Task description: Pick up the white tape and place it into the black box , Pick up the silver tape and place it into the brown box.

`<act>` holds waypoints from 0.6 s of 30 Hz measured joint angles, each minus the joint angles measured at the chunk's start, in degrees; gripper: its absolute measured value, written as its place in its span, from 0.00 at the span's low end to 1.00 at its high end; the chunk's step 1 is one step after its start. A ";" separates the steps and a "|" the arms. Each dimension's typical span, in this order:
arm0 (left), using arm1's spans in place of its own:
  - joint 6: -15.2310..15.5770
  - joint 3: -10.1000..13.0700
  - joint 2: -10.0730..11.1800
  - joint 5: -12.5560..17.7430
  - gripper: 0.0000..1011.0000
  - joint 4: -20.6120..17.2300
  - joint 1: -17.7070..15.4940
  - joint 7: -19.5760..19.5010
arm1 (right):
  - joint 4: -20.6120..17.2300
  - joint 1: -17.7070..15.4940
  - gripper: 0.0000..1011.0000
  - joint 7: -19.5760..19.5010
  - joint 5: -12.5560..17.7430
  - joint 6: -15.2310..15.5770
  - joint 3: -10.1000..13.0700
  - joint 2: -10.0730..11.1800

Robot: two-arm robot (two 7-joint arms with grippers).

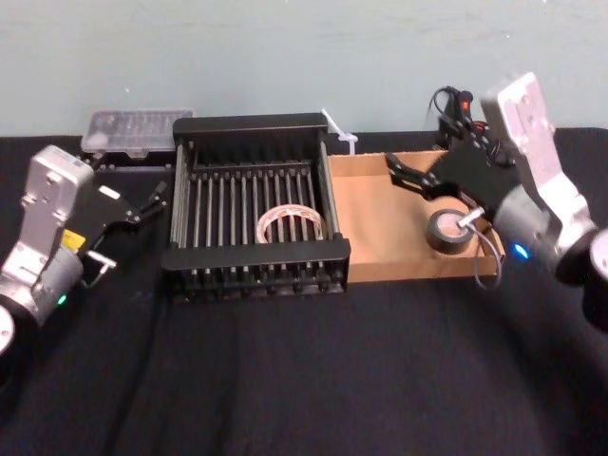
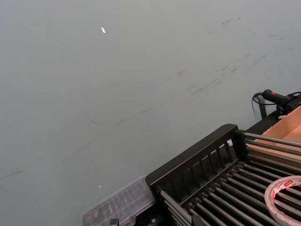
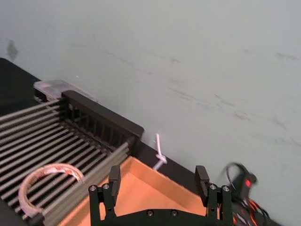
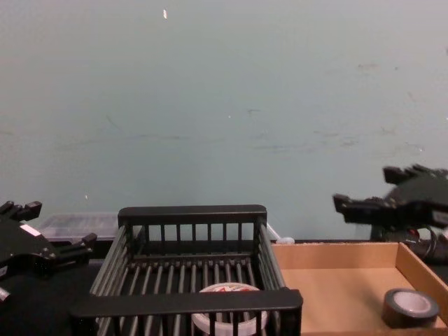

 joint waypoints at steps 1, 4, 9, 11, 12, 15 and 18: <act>0.00 0.00 0.00 0.00 0.99 0.00 0.00 0.00 | -0.42 -1.63 0.99 -1.08 -0.34 -1.07 0.62 0.00; 0.00 0.00 0.00 0.00 0.99 0.00 0.00 0.00 | -0.85 -3.73 0.99 -2.38 -0.82 -2.27 1.37 -0.05; 0.00 0.00 0.00 0.00 0.99 0.00 0.00 0.00 | -1.27 -7.69 0.99 -5.27 -2.58 -3.49 2.73 -0.26; 0.00 0.00 0.00 0.00 0.99 0.00 0.00 0.00 | -1.31 -8.74 0.99 -6.01 -3.17 -3.53 3.14 -0.43; 0.00 0.01 0.00 0.00 0.99 0.00 0.00 0.00 | -1.32 -9.02 0.99 -6.16 -3.31 -3.53 3.27 -0.51; 0.00 0.00 0.00 0.00 0.99 0.00 0.00 0.00 | -1.31 -9.70 0.99 -6.56 -3.68 -3.43 3.67 -0.77; 0.00 0.00 0.00 0.00 0.99 0.00 0.00 0.00 | -1.29 -10.27 0.99 -6.92 -3.85 -3.00 4.33 -1.21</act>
